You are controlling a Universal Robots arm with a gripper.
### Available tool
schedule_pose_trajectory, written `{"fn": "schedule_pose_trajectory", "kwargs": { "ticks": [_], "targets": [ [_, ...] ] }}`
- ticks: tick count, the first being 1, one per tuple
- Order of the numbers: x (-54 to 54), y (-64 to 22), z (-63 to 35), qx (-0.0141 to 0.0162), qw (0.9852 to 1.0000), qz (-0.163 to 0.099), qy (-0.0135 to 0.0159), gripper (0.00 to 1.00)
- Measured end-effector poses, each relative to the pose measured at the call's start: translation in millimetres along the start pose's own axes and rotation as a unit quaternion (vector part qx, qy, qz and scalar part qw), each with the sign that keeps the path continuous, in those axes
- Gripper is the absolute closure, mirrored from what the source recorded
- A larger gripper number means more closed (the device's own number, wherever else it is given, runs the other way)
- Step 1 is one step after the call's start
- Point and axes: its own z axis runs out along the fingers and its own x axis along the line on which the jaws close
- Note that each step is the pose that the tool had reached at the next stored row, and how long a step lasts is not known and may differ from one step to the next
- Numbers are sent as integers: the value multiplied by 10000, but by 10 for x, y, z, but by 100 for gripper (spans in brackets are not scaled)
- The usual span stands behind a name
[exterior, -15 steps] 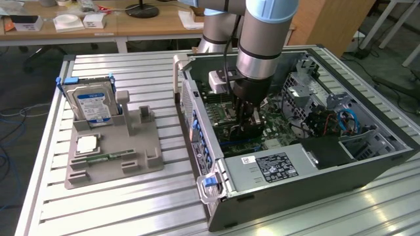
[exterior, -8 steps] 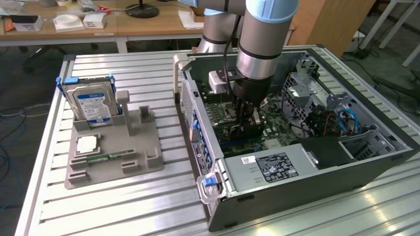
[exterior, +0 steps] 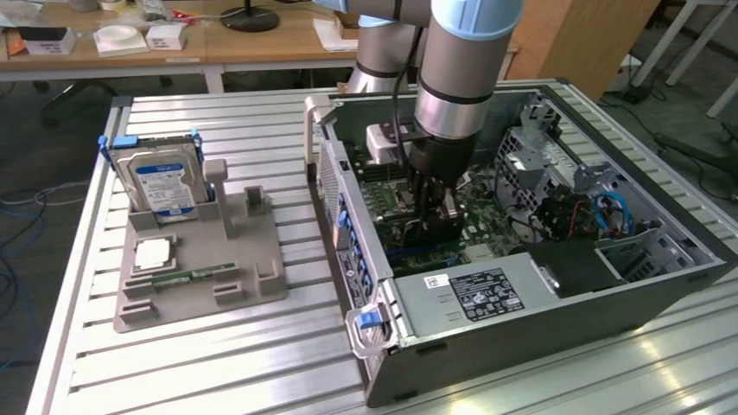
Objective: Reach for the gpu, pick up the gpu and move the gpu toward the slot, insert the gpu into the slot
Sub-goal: 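Insert the gpu into the slot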
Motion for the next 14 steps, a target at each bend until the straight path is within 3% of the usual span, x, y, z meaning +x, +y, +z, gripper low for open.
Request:
{"fn": "schedule_pose_trajectory", "kwargs": {
  "ticks": [14],
  "targets": [
    [-14,8,6,6,10000,0,-4,74]
  ]
}}
